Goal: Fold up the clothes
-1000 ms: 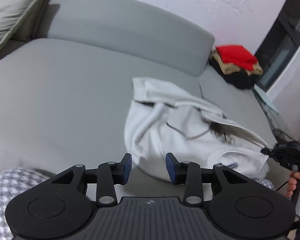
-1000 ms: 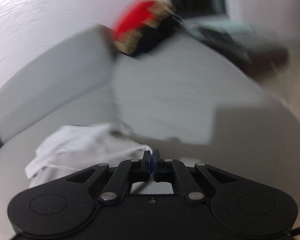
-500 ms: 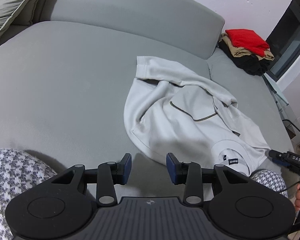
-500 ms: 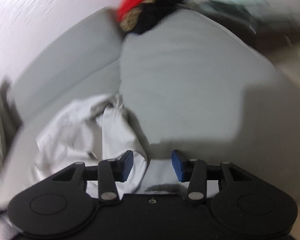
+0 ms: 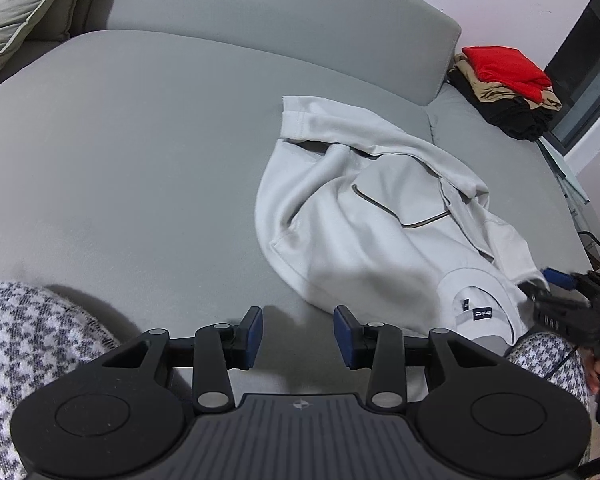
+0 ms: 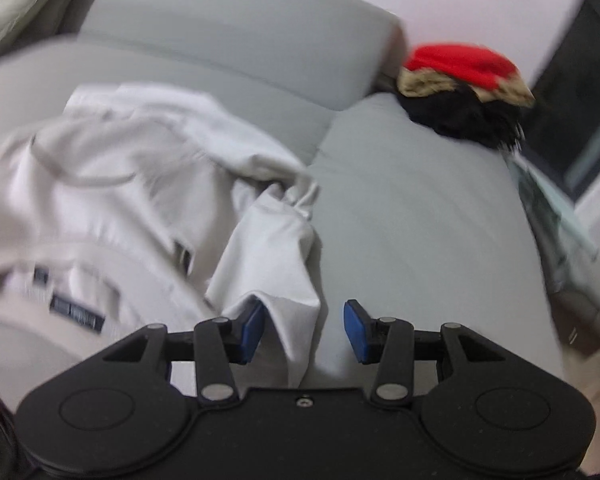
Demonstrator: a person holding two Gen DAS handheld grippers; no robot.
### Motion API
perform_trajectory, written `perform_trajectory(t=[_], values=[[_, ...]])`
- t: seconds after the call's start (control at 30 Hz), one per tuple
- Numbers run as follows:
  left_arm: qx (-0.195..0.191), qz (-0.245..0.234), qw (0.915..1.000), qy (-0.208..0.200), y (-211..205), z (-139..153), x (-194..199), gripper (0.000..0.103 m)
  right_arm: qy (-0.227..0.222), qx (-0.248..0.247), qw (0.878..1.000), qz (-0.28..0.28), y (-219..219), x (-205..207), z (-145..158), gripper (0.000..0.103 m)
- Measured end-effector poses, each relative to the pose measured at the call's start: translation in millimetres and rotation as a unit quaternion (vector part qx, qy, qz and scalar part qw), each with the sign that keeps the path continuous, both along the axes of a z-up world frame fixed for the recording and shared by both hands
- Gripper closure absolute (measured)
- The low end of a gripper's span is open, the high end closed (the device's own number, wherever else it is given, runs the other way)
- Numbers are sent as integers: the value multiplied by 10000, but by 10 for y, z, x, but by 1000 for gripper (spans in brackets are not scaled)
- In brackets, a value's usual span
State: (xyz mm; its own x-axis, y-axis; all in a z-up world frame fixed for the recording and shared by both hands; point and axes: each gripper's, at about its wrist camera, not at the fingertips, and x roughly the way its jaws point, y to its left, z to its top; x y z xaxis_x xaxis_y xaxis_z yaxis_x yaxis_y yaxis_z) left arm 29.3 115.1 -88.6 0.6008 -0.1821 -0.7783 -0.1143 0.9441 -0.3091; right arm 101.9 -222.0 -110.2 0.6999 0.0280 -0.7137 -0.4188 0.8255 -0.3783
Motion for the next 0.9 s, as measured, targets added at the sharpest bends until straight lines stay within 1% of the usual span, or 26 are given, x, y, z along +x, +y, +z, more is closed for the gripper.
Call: perform_trajectory(t=[0.07, 0.13, 0.23, 0.27, 0.33, 0.4, 0.43, 0.5, 0.53, 0.57, 0.63, 0.7, 0.73, 0.77, 0.8, 0.83, 0.87, 0.9], values=[[-16, 21, 10000, -2, 24, -7, -5, 65, -26, -391, 9991, 133, 59, -88, -11, 60], [-61, 21, 10000, 17, 28, -27, 14, 65, -124, -478, 9988, 31, -4, -123, -21, 61], [-86, -46, 9999, 50, -21, -47, 46, 65, -294, 1, 9996, -26, -125, -93, -5, 61], [-72, -79, 9999, 41, -39, -44, 48, 65, -296, 163, 9994, -48, -141, -59, 3, 62], [-18, -142, 9999, -1, -70, -28, 40, 65, -163, 279, 9995, 27, -100, 8, -4, 62], [8, -131, 9999, -23, -68, -18, 33, 65, -73, 157, 9996, 207, 11, 56, -44, 62], [-3, -113, 9999, -23, -60, -20, 32, 65, -84, 66, 9996, 268, 61, 77, -61, 64], [-50, -65, 10000, -16, -38, -31, 33, 65, -134, -113, 9991, 376, 156, 117, -92, 64], [-63, -43, 10000, -14, -28, -38, 31, 65, -192, -136, 9989, 415, 182, 130, -88, 67], [-69, -22, 10000, -13, -18, -44, 29, 65, -264, -11, 9991, 335, 159, 132, -55, 81], [-82, 19, 10000, -11, 2, -58, 25, 65, -411, 293, 9986, 130, 95, 130, 20, 101], [-143, 67, 9999, -33, 33, -70, 23, 65, -436, 1024, 9934, -263, -119, 90, 143, 101], [-193, 94, 9998, -51, 52, -77, 26, 65, -441, 1407, 9880, -468, -233, 68, 206, 101], [-243, 121, 9996, -70, 71, -85, 30, 65, -427, 1810, 9792, -805, -398, 62, 241, 101], [-337, 175, 9992, -81, 97, -102, 45, 65, -408, 2213, 9674, -1166, -573, 59, 271, 101], [-456, 245, 9986, -87, 129, -125, 66, 65, -251, 2644, 9516, -1545, -760, 89, 252, 101], [-634, 332, 9974, -77, 169, -152, 96, 66, -9, 3136, 9292, -1954, -958, 135, 189, 101], [-847, 430, 9955, -58, 214, -183, 131, 66, 258, 3637, 9020, -2311, -1134, 171, 93, 101]])
